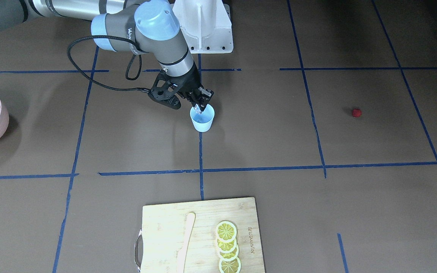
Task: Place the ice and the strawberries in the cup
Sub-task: 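Carry the ice cube over the blue cup and release it, then move the right gripper back to the pink bowl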
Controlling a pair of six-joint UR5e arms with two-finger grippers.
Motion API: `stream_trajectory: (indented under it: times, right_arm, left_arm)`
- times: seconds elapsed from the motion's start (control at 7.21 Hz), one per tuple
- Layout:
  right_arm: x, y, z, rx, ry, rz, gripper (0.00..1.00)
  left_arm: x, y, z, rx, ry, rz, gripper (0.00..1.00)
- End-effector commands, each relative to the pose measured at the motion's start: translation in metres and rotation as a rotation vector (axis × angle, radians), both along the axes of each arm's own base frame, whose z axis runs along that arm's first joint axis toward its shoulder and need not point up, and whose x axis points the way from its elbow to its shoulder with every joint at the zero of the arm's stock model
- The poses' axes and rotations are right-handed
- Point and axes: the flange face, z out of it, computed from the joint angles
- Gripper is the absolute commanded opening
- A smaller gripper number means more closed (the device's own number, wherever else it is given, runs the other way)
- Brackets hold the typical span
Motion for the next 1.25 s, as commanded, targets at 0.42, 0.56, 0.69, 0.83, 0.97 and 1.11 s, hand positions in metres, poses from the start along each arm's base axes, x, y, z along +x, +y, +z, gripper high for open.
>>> stream_trajectory:
  times: [0.42,0.56,0.69,0.83,0.97,1.11]
  right_arm:
    - [-0.014,0.008,0.003,0.003,0.003,-0.019,0.78]
    - [-0.001,-0.004,0.001,-0.004,0.002,-0.007,0.78]
    - [0.036,-0.024,0.005,-0.047,-0.032,-0.02,0.78]
    - [0.102,-0.035,0.042,-0.085,-0.049,-0.013,0.83]
    - [0.178,-0.013,0.087,0.018,-0.046,-0.052,0.83]
    - [0.237,0.011,0.142,0.107,0.008,-0.096,0.83]
  left_arm:
    - [0.0,0.0,0.0,-0.001,0.001,0.0,1.0]
    - [0.0,0.0,0.0,-0.001,0.001,0.0,1.0]
    - [0.0,0.001,0.001,-0.004,0.001,-0.001,1.0]
    - [0.0,0.002,0.002,-0.005,0.001,-0.001,1.0]
    - [0.0,0.002,0.002,-0.005,0.001,-0.001,1.0]
    - [0.0,0.002,0.002,-0.007,0.001,-0.001,1.0]
